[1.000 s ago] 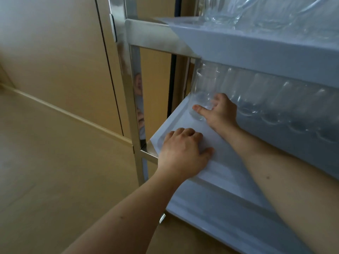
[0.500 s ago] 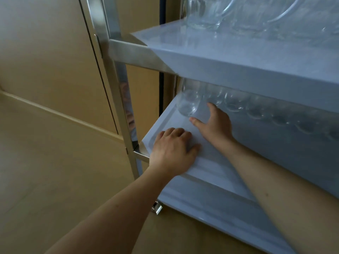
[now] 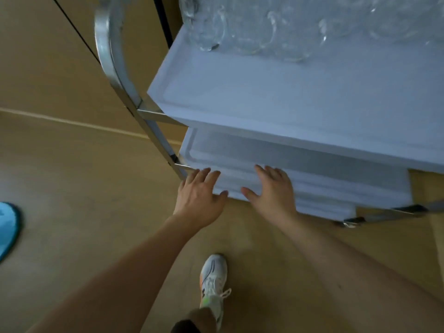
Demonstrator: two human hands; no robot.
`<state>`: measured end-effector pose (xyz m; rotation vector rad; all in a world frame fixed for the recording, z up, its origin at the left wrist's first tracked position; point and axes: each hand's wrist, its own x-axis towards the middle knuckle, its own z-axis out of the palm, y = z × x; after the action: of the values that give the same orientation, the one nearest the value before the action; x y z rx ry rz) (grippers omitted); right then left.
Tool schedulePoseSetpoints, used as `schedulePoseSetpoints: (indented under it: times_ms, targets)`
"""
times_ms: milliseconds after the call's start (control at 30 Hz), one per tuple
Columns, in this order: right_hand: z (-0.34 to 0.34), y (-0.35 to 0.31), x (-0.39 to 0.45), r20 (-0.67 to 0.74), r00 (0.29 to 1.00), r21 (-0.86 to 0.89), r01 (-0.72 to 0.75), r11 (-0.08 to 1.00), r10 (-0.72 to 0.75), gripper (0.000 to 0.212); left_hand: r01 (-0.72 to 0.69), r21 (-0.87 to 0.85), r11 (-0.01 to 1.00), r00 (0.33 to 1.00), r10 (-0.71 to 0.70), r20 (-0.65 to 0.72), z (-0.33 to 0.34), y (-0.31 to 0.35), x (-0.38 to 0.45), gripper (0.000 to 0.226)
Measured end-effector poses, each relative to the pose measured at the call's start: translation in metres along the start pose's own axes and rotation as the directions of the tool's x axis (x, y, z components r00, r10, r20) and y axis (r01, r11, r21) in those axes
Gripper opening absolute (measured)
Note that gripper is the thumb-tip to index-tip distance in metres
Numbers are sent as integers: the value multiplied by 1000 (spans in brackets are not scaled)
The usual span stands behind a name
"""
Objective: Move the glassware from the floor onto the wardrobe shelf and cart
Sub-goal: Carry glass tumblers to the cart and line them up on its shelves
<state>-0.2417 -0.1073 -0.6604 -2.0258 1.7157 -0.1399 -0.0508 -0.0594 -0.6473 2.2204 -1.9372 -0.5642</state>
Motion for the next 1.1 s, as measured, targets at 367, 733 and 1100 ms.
schedulePoseSetpoints:
  times_ms: [367, 733, 1100]
  targets:
    - [-259, -49, -176, -131, 991, 70, -14, 997, 23, 78, -153, 29, 988, 987, 154, -46, -217, 170, -118, 63]
    - [-492, 16, -227, -530, 845, -61, -128, 990, 77, 76, -569, 96, 817, 781, 573, -248, -345, 413, -95, 62]
    - [-632, 134, -240, -710, 546, 148, -501, 853, 444, 77, -870, 109, 481, 460, 871, -173, -364, 629, -10, 64]
